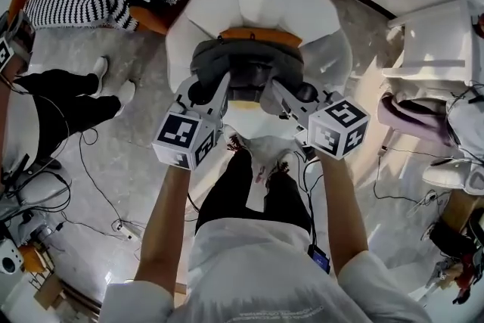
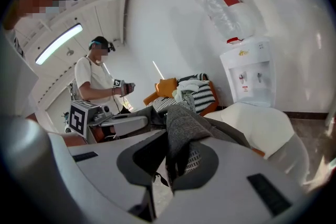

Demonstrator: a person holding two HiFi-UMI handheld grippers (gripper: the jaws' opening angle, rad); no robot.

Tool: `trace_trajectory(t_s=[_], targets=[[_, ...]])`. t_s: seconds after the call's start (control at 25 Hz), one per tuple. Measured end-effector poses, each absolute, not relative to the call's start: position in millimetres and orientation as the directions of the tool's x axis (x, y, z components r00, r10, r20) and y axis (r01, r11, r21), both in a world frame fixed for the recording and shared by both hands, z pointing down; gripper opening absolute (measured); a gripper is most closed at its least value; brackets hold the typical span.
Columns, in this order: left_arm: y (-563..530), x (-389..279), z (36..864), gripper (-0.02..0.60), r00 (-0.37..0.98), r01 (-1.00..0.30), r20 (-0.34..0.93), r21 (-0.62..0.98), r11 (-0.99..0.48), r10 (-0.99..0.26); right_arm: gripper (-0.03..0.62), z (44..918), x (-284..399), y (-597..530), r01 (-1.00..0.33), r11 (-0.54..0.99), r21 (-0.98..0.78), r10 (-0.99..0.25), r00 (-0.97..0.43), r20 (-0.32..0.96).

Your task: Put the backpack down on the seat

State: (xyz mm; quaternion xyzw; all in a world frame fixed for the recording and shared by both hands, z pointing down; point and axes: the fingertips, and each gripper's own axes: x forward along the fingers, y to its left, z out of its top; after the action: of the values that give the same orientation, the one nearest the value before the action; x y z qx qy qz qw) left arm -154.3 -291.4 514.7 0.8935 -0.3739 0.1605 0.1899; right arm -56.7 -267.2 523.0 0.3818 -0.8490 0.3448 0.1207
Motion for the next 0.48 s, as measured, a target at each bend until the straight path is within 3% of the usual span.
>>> trace_trajectory(t_s=[0.48], targets=[[-317.0,-132.1,568.3,0.058,0.684,-0.712,0.47,0.264,-0.65,-0.558,0.031,576.4,-34.4,-289.1,-0.734,0.419,-0.534,-0.544,-0.674,0.5]])
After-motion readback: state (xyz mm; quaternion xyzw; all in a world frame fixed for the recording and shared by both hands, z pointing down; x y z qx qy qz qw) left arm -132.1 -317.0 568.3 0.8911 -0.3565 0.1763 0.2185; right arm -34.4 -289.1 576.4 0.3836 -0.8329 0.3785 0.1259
